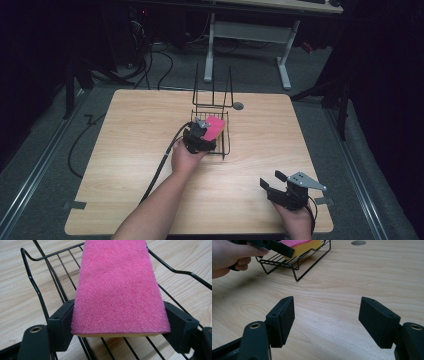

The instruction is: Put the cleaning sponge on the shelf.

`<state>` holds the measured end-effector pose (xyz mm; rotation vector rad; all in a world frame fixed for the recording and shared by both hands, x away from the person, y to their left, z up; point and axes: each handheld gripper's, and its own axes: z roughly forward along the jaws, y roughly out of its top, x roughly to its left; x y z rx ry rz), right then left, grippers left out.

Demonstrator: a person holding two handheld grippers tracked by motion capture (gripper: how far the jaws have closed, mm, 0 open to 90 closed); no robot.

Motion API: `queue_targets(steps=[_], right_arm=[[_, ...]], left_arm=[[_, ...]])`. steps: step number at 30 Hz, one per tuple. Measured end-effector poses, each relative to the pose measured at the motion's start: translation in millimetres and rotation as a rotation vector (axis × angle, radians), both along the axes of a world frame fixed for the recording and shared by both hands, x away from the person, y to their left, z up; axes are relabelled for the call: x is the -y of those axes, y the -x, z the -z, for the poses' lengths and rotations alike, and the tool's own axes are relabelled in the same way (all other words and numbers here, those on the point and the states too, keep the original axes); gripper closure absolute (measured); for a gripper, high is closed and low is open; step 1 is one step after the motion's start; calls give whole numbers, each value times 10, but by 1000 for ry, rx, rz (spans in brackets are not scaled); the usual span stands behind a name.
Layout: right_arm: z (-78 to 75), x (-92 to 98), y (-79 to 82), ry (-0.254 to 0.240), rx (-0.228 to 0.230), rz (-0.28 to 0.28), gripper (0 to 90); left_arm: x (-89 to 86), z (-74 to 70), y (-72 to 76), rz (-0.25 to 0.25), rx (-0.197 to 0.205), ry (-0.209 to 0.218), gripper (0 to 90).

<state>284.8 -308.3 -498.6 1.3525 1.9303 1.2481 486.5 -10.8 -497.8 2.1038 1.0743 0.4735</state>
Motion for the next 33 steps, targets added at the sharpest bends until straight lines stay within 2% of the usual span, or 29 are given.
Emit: queue_targets(steps=[3,7,18,26,33], right_arm=[[0,0,-1,0,0,-1,292],[-1,-2,1,0,0,-1,293],[0,-9,-4,2,0,-4,293],[1,-15,-4,3,0,-7,296],[-1,-21,-5,4,0,-10,296]], left_arm=[[-18,4,-13,4,-20,25,181],[-44,-13,-9,-4,-12,50,146],[-49,-44,18,21,16,65,61],[-60,-95,33,18,36,84,6],[-100,-171,51,20,61,94,5]])
